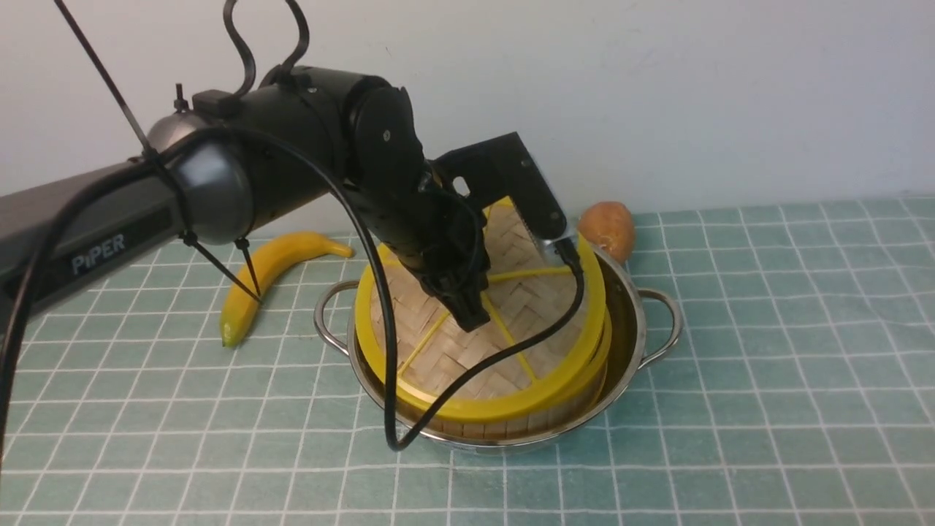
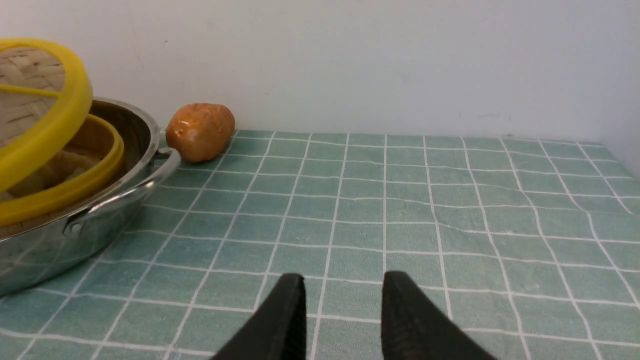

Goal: Place the steamer in the pot on the blue tablecloth, and put the lid on the steamer.
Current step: 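Place the yellow bamboo steamer lid onto the steamer in the pot with the left gripper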

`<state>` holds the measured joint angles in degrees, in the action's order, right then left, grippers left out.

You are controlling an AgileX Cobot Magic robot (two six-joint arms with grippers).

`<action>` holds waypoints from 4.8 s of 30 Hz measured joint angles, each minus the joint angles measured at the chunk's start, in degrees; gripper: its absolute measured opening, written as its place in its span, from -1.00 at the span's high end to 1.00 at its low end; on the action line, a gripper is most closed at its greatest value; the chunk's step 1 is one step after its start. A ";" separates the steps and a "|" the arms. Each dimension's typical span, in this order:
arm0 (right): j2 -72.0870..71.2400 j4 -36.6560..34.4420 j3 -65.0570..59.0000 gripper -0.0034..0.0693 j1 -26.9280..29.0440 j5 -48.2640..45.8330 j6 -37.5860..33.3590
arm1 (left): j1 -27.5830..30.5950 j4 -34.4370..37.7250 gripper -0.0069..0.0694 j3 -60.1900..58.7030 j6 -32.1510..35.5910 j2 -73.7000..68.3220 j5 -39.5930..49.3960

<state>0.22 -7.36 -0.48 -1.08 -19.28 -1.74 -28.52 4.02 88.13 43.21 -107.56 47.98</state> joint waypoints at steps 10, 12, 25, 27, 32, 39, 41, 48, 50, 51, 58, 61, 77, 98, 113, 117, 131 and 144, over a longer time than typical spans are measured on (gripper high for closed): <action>0.00 0.00 0.00 0.25 0.00 0.00 0.00 | 0.00 0.91 0.51 0.04 0.00 0.91 -1.31; 0.00 0.00 0.00 0.25 0.00 0.00 0.00 | 0.00 0.85 0.51 0.04 0.00 0.91 -1.74; 0.00 0.00 0.00 0.25 0.00 0.00 0.00 | 0.00 0.11 0.51 0.04 -0.05 0.91 -4.41; 0.00 0.00 0.00 0.25 0.00 0.00 0.00 | 0.00 0.06 0.51 0.04 -0.11 0.91 -4.34; 0.00 0.00 0.00 0.25 0.00 0.00 0.00 | 0.00 0.06 0.51 0.04 -0.11 0.91 -1.54; 0.00 0.00 0.00 0.25 0.00 0.00 0.00 | 0.00 0.06 0.51 0.04 -0.11 0.91 -1.10; 0.00 0.00 0.00 0.25 0.00 0.00 0.00 | 0.00 0.06 0.51 0.04 -0.06 0.91 -1.47; 0.00 0.00 0.00 0.25 0.00 0.00 0.00 | 0.00 0.06 0.51 0.04 1.13 0.91 -2.98; 0.00 0.00 0.00 0.25 0.00 0.00 0.00 | 0.00 0.12 0.51 0.04 1.44 0.86 -3.10; 0.00 0.00 0.00 0.25 0.00 0.00 0.00 | 0.00 0.12 0.51 0.06 1.44 0.69 -3.10; 0.00 0.00 0.00 0.25 0.00 0.00 0.00 | 0.00 0.71 0.51 0.11 1.55 -1.96 -3.50; 0.00 0.00 0.00 0.25 0.00 0.00 0.00 | 0.00 1.30 0.51 0.11 1.55 -2.17 -4.28; 0.00 0.00 0.00 0.25 0.00 0.00 0.00 | 0.00 0.52 0.51 0.11 1.44 -2.17 -4.68; 0.00 0.00 0.00 0.25 0.00 0.00 0.00 | 0.00 -0.15 0.51 0.11 -0.11 -1.31 -5.60; 0.00 0.00 0.00 0.25 0.00 0.00 0.00 | 0.00 -0.16 0.51 0.11 -0.11 -2.13 -5.54; 0.00 0.00 0.00 0.25 0.00 0.00 0.00 | 0.00 -0.05 0.51 0.11 -0.11 -2.39 -5.50; 0.00 0.00 0.00 0.25 0.00 0.00 0.00 | 0.00 0.32 0.51 0.11 1.87 -2.39 -5.99; 0.00 0.00 0.00 0.25 0.00 0.00 0.00 | -0.11 0.32 0.51 0.11 2.42 -2.68 -6.39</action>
<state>0.22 -7.36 -0.48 -1.08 -19.28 -1.74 -28.62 4.35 88.24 45.63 -110.23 41.59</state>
